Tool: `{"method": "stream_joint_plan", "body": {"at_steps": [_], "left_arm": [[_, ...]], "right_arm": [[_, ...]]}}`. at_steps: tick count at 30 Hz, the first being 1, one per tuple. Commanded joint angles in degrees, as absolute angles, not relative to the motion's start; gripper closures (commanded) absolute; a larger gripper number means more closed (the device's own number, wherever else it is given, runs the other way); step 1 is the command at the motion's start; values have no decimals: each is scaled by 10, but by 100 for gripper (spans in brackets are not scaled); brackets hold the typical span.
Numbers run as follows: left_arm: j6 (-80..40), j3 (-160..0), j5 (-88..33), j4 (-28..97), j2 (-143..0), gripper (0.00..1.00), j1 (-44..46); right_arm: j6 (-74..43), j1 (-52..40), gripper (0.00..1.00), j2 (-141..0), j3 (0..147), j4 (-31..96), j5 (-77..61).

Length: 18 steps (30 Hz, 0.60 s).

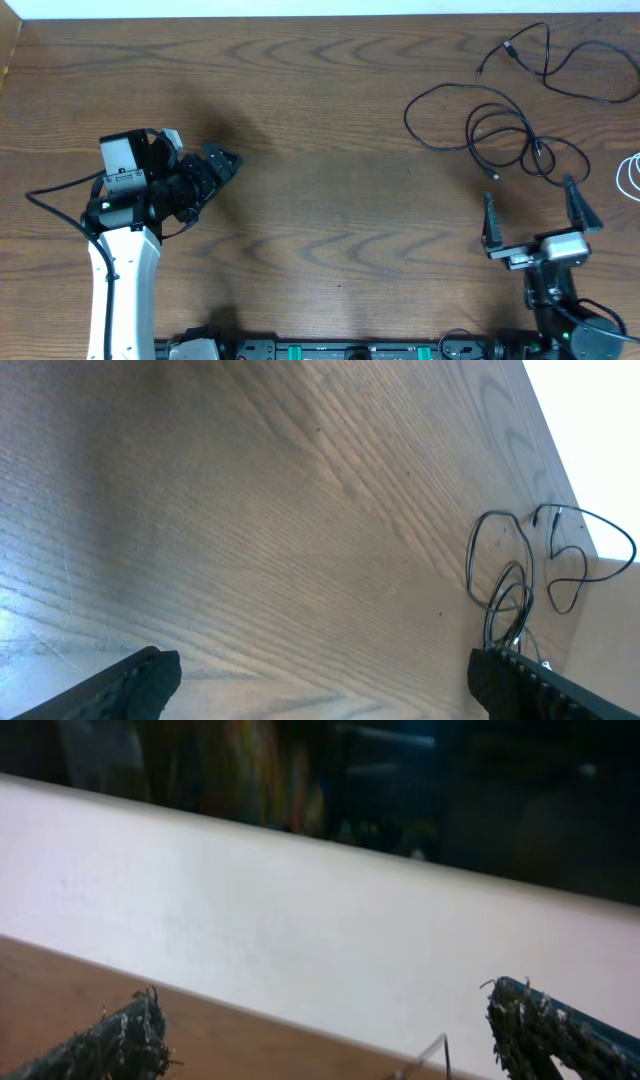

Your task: Untangle cables

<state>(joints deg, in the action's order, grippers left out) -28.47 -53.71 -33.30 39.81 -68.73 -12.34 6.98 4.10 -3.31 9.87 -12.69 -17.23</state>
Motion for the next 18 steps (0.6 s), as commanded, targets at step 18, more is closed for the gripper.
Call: {"method": "stream_joint_plan", "body": {"at_steps": [18], "left_arm": [[-281, -541, -338, 399, -681, 3, -126]], "right_arm": [[-1, 41, 1, -3, 3, -18, -57]]}}
